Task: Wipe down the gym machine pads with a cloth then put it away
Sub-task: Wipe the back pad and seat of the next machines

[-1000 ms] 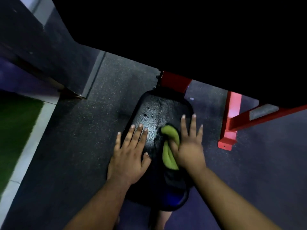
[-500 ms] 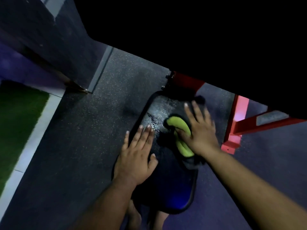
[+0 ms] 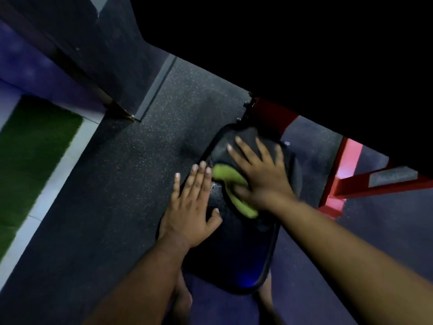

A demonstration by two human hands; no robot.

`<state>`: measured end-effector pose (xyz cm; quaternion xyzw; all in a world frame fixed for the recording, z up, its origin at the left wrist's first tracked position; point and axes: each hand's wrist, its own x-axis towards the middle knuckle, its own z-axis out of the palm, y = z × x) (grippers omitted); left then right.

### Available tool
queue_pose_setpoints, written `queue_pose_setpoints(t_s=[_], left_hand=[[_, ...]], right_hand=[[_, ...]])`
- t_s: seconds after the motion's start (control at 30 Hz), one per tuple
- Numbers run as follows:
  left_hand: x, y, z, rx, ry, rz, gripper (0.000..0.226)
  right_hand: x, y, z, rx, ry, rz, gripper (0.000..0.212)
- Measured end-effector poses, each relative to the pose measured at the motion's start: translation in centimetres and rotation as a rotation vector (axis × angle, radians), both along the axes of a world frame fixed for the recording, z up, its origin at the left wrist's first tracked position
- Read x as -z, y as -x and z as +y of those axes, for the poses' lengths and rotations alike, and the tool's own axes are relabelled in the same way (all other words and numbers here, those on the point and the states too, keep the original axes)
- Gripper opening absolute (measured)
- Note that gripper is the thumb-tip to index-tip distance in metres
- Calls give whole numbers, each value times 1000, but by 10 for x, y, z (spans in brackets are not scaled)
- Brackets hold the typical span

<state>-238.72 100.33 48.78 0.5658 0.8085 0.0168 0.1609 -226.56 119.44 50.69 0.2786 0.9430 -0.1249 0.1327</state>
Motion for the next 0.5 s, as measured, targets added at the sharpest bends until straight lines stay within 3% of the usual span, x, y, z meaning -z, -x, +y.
queue_pose_setpoints(t_s=[0.13,0.33,0.5], left_hand=[[0,-3,0,-41,-21,17,101],[1,-5,-2,-111,3,110,99],[-7,-13,-5,-250,-8,178,96]], right_hand=[[-3,-76,-43,6,13,-7,93],[7,46,4,-87,22,36,85],[6,17,-8,-123,13,89,88]])
